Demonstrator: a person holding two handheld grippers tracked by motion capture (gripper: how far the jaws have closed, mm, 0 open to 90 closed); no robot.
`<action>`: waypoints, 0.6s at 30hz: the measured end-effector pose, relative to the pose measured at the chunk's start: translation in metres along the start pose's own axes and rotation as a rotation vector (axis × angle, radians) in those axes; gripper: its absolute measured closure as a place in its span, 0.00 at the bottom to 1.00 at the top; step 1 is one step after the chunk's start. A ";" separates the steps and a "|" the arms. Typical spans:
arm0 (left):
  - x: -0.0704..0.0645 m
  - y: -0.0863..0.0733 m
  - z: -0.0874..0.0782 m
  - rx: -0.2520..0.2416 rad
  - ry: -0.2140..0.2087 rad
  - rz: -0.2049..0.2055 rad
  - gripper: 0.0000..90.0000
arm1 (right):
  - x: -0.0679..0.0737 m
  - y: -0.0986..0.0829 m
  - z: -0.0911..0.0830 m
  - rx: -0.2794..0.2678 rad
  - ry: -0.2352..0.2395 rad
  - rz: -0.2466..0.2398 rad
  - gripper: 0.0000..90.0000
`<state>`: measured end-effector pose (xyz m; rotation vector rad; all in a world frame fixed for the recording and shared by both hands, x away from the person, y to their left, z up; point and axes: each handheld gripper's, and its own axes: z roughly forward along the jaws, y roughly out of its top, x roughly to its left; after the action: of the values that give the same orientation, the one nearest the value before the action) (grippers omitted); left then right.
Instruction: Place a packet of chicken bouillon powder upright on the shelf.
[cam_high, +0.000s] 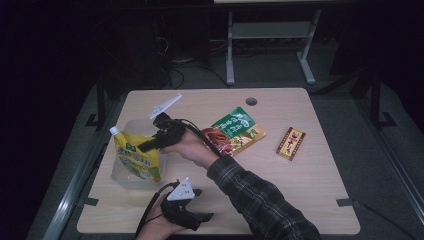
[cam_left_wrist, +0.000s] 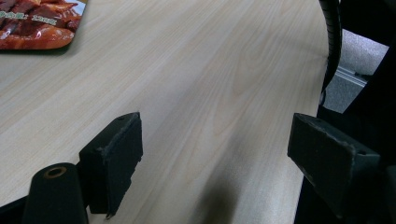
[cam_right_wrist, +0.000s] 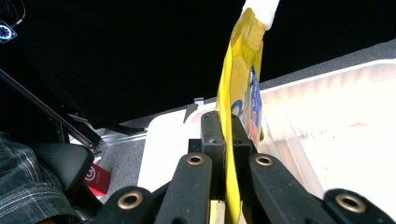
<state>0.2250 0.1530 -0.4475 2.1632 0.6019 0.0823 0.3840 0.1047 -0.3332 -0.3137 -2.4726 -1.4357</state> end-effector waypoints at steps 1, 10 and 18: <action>0.000 0.000 0.000 0.000 0.000 0.000 0.19 | 0.000 0.000 0.001 0.001 0.000 0.000 1.00; 0.000 0.000 0.000 0.006 0.001 0.004 0.19 | 0.005 -0.001 0.005 0.001 -0.002 -0.032 0.91; 0.001 0.000 0.000 0.012 0.001 0.011 0.19 | 0.012 -0.002 -0.014 -0.015 -0.027 -0.039 0.63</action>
<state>0.2263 0.1534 -0.4481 2.1781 0.5917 0.0858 0.3742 0.0920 -0.3240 -0.2916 -2.5037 -1.4749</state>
